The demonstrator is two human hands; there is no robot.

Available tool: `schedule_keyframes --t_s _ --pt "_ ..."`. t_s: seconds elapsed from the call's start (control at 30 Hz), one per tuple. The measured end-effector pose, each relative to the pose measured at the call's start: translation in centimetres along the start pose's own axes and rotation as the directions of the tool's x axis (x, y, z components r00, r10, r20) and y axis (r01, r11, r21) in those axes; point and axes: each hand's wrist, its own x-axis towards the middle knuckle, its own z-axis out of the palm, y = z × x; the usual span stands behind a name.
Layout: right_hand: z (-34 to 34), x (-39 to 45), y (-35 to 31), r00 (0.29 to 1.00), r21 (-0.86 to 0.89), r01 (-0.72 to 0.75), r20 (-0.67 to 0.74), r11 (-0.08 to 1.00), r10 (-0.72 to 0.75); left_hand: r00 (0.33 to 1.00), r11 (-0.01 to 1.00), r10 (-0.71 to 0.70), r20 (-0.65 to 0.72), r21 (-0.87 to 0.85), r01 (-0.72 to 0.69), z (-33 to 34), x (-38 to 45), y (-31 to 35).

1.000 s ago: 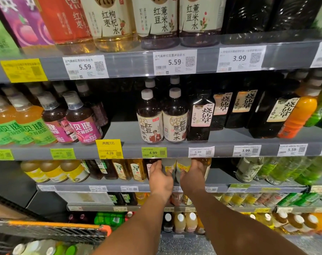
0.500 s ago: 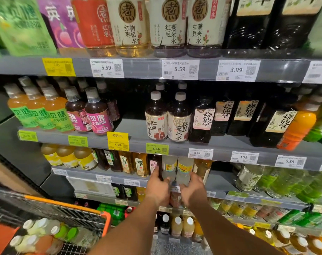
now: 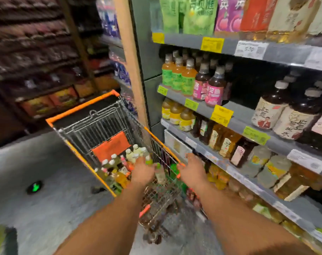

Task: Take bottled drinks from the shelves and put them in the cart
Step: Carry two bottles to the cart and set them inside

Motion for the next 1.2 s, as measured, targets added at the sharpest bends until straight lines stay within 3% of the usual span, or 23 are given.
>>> schedule_keyframes --t_s 0.13,0.33,0.6,0.87,1.07,1.2 --pt "5.3 -0.6 -4.6 0.982 -0.075 0.146 0.131 0.986 -0.135 0.985 0.995 -0.096 -0.143 -0.008 0.095 -6.9 -0.1 -4.7" --pt "9.5 0.7 -6.4 0.975 -0.11 0.153 0.182 0.982 -0.131 0.975 0.992 -0.127 -0.18 -0.023 0.125 -10.0 1.3 -8.2" --pt "12.8 3.3 -4.2 0.979 -0.195 0.054 0.203 0.979 -0.014 0.974 0.977 -0.214 -0.069 -0.029 0.212 -8.3 4.9 -11.5" --pt "16.7 10.5 -1.7 0.952 -0.24 0.003 0.299 0.971 0.071 0.946 0.943 -0.314 -0.081 -0.145 0.3 -7.2 11.1 -13.4" --pt "19.4 18.0 -0.8 0.888 -0.276 0.005 0.444 0.961 0.123 0.894 0.89 -0.433 -0.112 -0.207 0.406 -4.8 15.6 -13.4" --pt "21.2 21.7 0.5 0.874 -0.291 0.018 0.469 0.957 0.126 0.863 0.871 -0.486 -0.138 -0.15 0.467 -2.7 18.2 -14.3"
